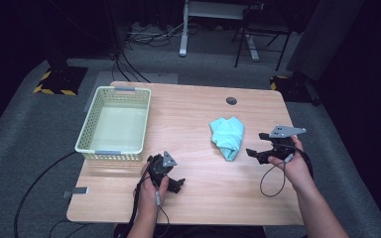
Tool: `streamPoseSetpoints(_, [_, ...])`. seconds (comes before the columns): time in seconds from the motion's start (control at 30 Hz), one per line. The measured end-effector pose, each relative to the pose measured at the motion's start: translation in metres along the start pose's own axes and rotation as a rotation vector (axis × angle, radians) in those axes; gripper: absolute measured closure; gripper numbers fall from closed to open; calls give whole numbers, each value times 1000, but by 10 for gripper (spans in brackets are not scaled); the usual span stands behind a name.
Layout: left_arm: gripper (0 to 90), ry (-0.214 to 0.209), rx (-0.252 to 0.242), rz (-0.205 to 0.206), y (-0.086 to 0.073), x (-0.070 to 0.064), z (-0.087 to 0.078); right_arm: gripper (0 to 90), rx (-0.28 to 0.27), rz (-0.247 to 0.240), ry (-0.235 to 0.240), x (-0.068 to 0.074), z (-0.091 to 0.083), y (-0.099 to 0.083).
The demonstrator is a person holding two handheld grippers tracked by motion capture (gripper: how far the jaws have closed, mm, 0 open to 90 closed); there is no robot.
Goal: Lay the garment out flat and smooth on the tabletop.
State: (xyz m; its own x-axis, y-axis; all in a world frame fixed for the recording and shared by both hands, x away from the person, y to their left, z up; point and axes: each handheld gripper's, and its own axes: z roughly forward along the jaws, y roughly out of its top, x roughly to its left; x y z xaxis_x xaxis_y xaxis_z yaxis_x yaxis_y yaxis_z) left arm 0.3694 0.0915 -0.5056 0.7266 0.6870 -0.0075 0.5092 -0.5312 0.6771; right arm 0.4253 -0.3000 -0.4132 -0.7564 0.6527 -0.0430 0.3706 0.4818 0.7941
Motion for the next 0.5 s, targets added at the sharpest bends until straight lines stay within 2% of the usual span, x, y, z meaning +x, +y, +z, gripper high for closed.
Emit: streamPoseSetpoints(0.5, [1, 2, 0, -2, 0, 0, 0, 151, -43, -19, 38, 4, 17, 30])
